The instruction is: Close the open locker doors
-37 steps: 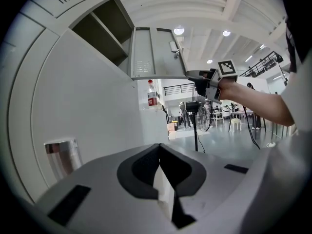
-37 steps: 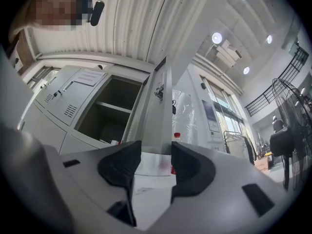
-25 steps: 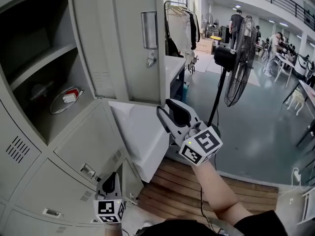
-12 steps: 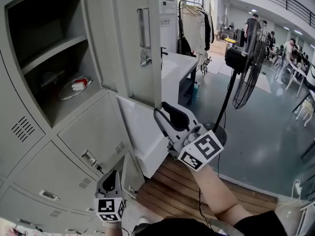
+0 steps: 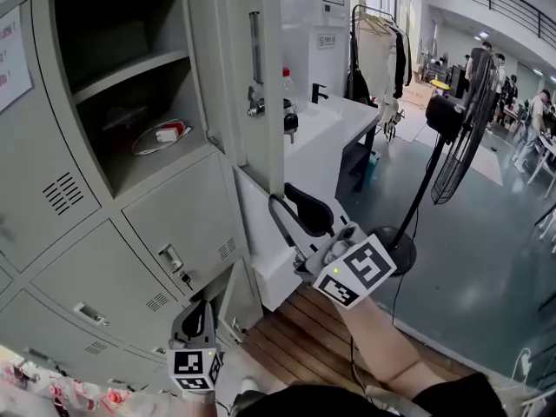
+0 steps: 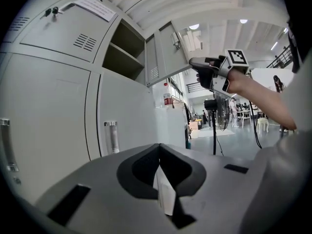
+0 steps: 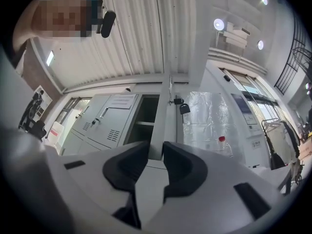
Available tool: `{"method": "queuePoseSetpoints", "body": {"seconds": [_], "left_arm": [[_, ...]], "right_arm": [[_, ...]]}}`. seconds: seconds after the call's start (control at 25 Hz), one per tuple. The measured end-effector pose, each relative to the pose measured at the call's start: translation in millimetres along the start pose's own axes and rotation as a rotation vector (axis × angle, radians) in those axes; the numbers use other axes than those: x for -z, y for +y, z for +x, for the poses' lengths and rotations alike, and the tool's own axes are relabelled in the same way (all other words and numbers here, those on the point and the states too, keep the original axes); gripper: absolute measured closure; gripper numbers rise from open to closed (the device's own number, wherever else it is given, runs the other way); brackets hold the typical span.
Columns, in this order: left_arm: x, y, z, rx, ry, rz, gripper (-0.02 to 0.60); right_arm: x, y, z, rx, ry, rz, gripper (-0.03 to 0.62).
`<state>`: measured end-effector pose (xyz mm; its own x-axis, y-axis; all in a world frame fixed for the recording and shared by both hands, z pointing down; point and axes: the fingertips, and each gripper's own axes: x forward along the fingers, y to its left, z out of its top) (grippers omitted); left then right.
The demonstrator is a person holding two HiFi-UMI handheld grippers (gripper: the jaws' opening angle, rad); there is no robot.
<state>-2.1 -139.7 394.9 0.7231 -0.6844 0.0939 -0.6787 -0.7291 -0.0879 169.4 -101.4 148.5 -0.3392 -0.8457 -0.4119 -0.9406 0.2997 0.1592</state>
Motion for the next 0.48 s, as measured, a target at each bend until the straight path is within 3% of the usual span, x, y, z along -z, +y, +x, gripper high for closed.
{"method": "queuePoseSetpoints", "body": {"seconds": [0.48], "left_arm": [[7.9, 15.7, -37.2, -0.128, 0.018, -0.012, 0.574]], "right_arm": [[-0.5, 41.7, 21.1, -0.132, -0.032, 0.031, 0.487]]}}
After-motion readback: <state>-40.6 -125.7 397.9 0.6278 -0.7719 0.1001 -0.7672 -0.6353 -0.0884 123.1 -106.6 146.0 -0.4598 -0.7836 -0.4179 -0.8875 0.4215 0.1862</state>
